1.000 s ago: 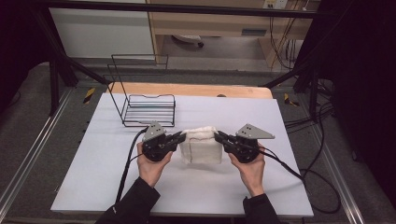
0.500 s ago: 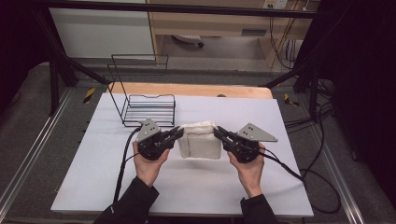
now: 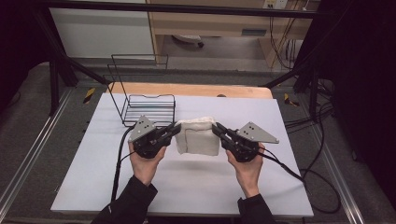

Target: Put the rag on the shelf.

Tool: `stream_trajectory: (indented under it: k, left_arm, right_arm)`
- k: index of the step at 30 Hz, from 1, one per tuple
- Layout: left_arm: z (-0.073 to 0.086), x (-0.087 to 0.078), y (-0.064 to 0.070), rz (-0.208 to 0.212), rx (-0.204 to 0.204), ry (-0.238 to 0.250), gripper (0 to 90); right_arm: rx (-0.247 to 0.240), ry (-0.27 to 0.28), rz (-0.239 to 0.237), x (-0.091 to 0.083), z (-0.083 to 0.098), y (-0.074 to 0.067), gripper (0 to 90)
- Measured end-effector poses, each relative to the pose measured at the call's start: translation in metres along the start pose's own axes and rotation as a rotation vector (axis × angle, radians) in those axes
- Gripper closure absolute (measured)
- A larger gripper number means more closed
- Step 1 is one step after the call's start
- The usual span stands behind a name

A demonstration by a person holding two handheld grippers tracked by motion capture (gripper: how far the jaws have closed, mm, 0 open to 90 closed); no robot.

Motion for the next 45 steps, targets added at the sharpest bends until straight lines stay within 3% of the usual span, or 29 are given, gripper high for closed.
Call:
stream_trajectory:
  k: [26, 45]
  left_arm:
    - [-0.034, -0.030, -0.016, -0.045, 0.020, 0.113, 82.8]
    - [-0.057, -0.058, -0.045, -0.118, 0.025, 0.163, 82.8]
  right_arm:
    - [-0.018, 0.119, -0.015, 0.013, -0.042, -0.026, 83.6]
    - [-0.026, 0.163, -0.037, 0.041, -0.066, -0.053, 83.7]
Point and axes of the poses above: each handheld gripper's, and its own axes: x roughly forward along the jaws, z roughly out of its underside, y roughly to its right, the point moved 9 cm from there along x, roughly forward along the jaws, and after that the axes turned 7 degrees about z, right-handed, at the moved point
